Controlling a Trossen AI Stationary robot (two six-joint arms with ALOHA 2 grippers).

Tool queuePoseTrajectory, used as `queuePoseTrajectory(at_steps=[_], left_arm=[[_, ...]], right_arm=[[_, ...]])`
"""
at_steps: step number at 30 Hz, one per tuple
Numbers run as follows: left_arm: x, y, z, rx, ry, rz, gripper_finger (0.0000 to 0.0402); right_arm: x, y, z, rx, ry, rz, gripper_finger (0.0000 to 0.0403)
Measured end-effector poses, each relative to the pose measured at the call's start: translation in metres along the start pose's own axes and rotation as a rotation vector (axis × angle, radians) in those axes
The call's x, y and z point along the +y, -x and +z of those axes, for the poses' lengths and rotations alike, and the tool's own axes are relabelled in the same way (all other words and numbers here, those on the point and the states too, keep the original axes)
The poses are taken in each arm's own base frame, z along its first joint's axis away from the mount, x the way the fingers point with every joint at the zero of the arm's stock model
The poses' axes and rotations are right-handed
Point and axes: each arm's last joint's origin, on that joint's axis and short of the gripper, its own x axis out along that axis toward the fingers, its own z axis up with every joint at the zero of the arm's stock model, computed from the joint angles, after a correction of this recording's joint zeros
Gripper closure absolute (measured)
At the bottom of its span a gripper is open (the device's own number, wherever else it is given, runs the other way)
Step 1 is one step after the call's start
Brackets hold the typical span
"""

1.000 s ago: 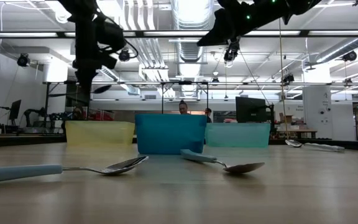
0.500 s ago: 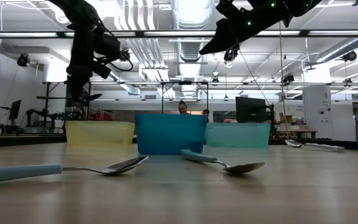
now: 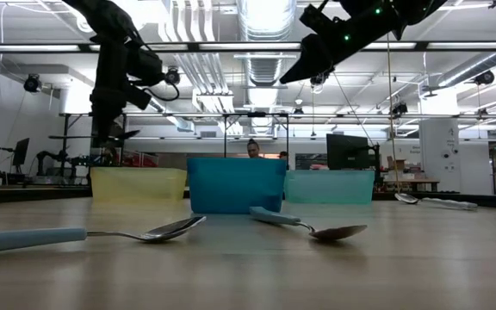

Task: Sort silverware by color (type)
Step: Put the black spoon into the yellow bin

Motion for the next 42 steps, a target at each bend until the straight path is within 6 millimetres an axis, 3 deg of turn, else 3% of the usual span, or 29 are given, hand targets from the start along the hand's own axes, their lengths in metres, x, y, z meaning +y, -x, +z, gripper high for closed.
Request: queuePoseTrajectory(at_steps=[6, 11, 22, 42], left_arm=[[0.004, -0.001, 0.01, -0.089, 0.006, 0.037, 0.0401], [0.013, -0.008, 0.034, -0.118, 0.008, 0.031, 0.0401], [0.036, -0.019, 0.083, 0.062, -0.023, -0.062, 0.0401], [0.04, -0.061, 0.106, 0.188, -0.074, -0.156, 0.0401]], right_arm=[[-0.001, 0.0, -0.001, 0.009, -0.001, -0.003, 0.0344], [-0.001, 0.0, -0.001, 0.009, -0.001, -0.003, 0.0344], [-0.001, 0.0, -0.001, 0.009, 0.001, -0.003, 0.0344], [-0.005, -0.001, -0.006, 0.044, 0.006, -0.005, 0.0344]])
